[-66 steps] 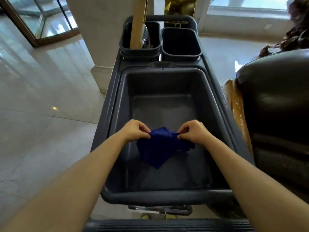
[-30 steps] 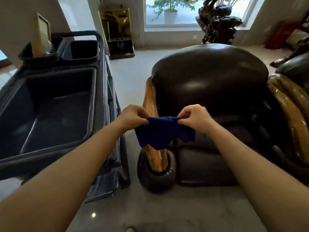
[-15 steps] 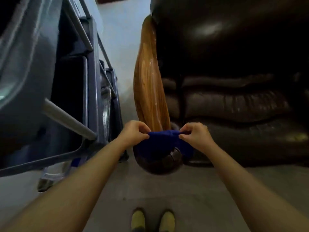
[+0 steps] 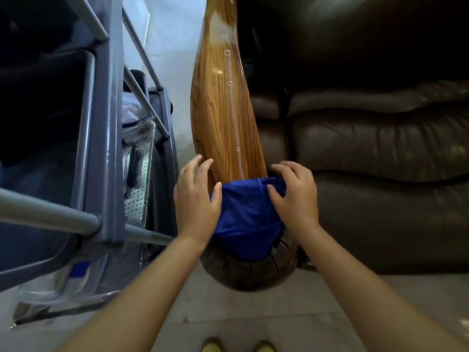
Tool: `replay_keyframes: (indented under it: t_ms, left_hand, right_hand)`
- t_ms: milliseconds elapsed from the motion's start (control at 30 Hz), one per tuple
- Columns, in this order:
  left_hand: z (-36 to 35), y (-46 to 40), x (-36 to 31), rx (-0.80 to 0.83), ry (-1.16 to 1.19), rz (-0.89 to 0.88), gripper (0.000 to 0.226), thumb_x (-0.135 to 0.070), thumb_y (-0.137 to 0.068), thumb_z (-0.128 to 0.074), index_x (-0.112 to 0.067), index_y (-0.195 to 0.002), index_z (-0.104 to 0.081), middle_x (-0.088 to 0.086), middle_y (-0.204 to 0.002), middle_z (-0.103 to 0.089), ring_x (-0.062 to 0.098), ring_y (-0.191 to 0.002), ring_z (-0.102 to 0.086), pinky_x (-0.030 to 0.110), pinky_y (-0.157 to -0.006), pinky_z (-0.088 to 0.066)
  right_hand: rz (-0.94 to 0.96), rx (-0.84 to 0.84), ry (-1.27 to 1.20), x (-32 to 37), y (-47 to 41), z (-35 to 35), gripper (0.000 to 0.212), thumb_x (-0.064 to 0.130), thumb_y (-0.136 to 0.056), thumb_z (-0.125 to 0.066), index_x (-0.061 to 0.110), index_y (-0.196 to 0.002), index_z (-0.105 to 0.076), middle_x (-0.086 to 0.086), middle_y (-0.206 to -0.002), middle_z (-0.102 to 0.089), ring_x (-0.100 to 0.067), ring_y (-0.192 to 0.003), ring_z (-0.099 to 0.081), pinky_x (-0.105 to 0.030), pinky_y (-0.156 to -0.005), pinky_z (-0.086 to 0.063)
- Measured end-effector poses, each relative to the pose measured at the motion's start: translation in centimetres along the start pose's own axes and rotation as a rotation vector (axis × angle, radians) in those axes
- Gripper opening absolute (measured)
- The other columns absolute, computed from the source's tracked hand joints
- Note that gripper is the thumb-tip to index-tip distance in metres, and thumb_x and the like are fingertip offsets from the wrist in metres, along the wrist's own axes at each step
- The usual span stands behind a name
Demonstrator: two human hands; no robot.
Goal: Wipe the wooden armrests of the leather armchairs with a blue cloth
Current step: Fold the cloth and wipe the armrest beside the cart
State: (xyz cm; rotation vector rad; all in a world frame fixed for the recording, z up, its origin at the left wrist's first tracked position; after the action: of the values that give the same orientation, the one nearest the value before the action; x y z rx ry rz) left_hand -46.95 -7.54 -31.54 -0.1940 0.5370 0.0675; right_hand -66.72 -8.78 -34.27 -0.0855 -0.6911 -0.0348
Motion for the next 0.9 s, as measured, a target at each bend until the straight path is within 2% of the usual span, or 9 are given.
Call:
replay_keyframes:
  t_ms: [67,133,267,367,433,500,600,767,900]
  left_hand:
    - [-0.7,2.7,-1.4,-0.037,-0.056,-0.089,0.054,-0.026,-0.092,-0.039,-0.02,-0.143,-0.022,0.006,-0.155,-0.014,0.021,-0.143,-0.011,0.043,-0.115,-0.006]
    - [-3.3,5.1,-2.5,0.061,-0.112,-0.201,0.057,-0.03,-0.094,-0.027,-0.022,-0.146,-0.005,-0.001,-0.156,0.005,0.019,-0.143,0.001,0.045,-0.115,0.005]
    - [-7.8,6.7,-1.1,0.186,-0.253,-0.201,0.057,-0.032,-0.092,-0.023,-0.021,-0.145,-0.005,0.003,-0.155,-0.009,0.015,-0.143,0.002,0.046,-0.114,0.0]
    - [-9.0,6.5,-0.1,0.15,-0.229,-0.183,0.058,-0.033,-0.093,-0.021,-0.023,-0.146,0.0,-0.004,-0.156,0.006,0.014,-0.143,0.005,0.044,-0.115,0.004]
    - [-9.0,5.8,0.1,0.109,-0.196,-0.185,0.057,-0.032,-0.093,-0.021,-0.022,-0.146,-0.001,-0.002,-0.156,0.002,0.014,-0.143,0.004,0.043,-0.115,0.003]
    - [-8.7,4.4,0.2,0.078,-0.166,-0.184,0.056,-0.03,-0.092,-0.024,-0.02,-0.145,-0.005,0.003,-0.153,-0.01,0.014,-0.143,0.004,0.044,-0.114,0.002]
    - [-7.8,1.5,0.1,0.038,-0.134,-0.163,0.056,-0.026,-0.091,-0.028,-0.014,-0.143,-0.01,0.005,-0.15,-0.015,0.015,-0.142,0.001,0.043,-0.114,0.002]
    - [-6.6,-3.3,-0.3,0.003,-0.12,-0.114,0.054,-0.025,-0.091,-0.027,-0.013,-0.143,-0.015,0.004,-0.151,-0.014,0.017,-0.141,-0.003,0.046,-0.115,-0.001]
    - [-5.8,-8.0,-0.4,-0.004,-0.163,-0.073,0.054,-0.028,-0.092,-0.024,-0.015,-0.144,-0.016,0.003,-0.152,-0.013,0.017,-0.142,-0.004,0.05,-0.113,-0.008]
  right_hand:
    - [0.046,-0.124,0.06,0.7,2.6,-0.1,0.051,0.034,-0.091,-0.047,0.026,-0.139,-0.032,-0.007,-0.15,-0.029,-0.023,-0.14,-0.02,-0.046,-0.112,-0.016]
    - [0.093,-0.098,0.061,1.1,4.7,-1.7,0.055,0.043,-0.094,-0.03,0.03,-0.145,-0.013,-0.006,-0.156,-0.008,-0.022,-0.144,-0.003,-0.048,-0.115,-0.006]
    - [0.155,0.027,0.109,-0.1,6.0,-5.4,0.058,0.04,-0.095,-0.026,0.029,-0.146,-0.002,-0.004,-0.156,0.002,-0.021,-0.144,0.004,-0.048,-0.114,-0.005]
    - [0.163,0.016,0.057,-0.7,5.6,-6.7,0.06,0.037,-0.094,-0.029,0.029,-0.146,0.002,0.001,-0.156,0.01,-0.023,-0.144,0.004,-0.044,-0.116,-0.003]
    - [0.173,-0.012,0.049,-0.3,5.0,-7.0,0.059,0.038,-0.095,-0.026,0.029,-0.146,0.003,0.005,-0.155,0.016,-0.025,-0.144,0.005,-0.043,-0.117,-0.002]
    - [0.186,-0.026,0.068,0.3,3.6,-7.1,0.058,0.039,-0.095,-0.024,0.027,-0.146,0.002,0.005,-0.155,0.013,-0.026,-0.143,0.005,-0.046,-0.116,-0.009]
    - [0.206,-0.02,0.119,1.5,0.7,-6.8,0.059,0.038,-0.094,-0.028,0.023,-0.145,-0.004,-0.003,-0.155,0.002,-0.027,-0.143,0.002,-0.05,-0.113,-0.02]
    - [0.229,0.006,0.173,3.3,-4.1,-6.5,0.059,0.039,-0.094,-0.028,0.023,-0.146,-0.005,-0.007,-0.155,-0.003,-0.026,-0.143,0.003,-0.047,-0.112,-0.014]
    - [0.24,0.019,0.153,5.0,-8.5,-6.2,0.059,0.04,-0.095,-0.027,0.025,-0.146,-0.001,-0.008,-0.155,-0.001,-0.025,-0.143,0.004,-0.045,-0.113,-0.017]
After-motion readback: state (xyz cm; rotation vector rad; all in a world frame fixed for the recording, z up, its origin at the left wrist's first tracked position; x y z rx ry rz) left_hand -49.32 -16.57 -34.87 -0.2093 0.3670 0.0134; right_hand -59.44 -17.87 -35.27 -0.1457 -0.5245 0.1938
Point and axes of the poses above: each hand's wrist, its own y-axis away from the middle knuckle, its own z-axis out of the back of the hand, x = y × z, the point moved 8 cm from there along -y, towards the middle knuckle
